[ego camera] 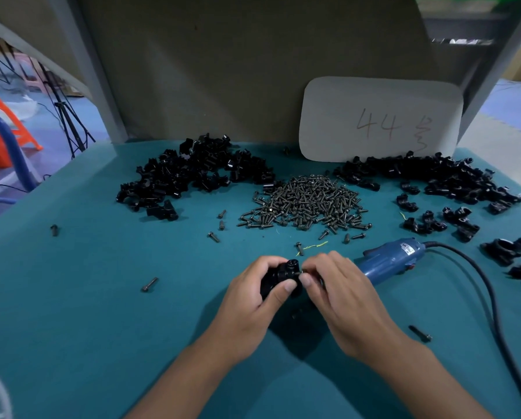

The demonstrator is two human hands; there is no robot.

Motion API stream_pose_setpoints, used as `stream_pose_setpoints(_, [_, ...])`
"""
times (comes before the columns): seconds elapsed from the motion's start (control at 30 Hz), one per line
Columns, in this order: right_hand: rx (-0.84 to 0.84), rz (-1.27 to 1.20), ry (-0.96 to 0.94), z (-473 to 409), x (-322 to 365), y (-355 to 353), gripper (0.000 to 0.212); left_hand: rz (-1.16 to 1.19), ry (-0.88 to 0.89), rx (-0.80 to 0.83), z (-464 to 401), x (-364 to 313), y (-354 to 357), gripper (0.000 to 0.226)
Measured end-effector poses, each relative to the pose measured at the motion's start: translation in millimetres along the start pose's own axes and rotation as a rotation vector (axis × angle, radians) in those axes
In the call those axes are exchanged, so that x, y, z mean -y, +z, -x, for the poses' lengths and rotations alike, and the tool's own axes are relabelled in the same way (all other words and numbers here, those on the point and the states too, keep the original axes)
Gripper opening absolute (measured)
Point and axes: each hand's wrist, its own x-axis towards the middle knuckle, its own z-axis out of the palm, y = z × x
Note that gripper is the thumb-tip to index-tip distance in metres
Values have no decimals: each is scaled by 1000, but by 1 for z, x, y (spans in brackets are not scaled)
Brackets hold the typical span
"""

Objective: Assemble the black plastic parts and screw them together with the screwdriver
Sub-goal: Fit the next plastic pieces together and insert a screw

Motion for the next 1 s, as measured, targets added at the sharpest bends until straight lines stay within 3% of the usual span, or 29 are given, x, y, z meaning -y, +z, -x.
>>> stream_pose_setpoints(0.2, [26, -7, -17, -1, -2, -4, 20, 15, -2, 5, 1, -1, 1, 39])
stream_pose_setpoints(0.4, [38, 87, -23, 1, 0, 2, 39, -1, 27, 6, 0, 4, 3, 59])
stream_pose_setpoints(0.6, [5, 85, 14, 1, 3, 3, 47, -39, 58, -10, -1, 4, 5, 45])
stream_pose_setpoints(0.8, [4, -35, 67, 3, 7, 3, 25, -18, 51, -31, -3, 5, 2, 35])
stream_pose_setpoints(1.0, [5, -123, 137, 4, 4, 0, 19, 113, 16, 45, -1, 5, 3, 42])
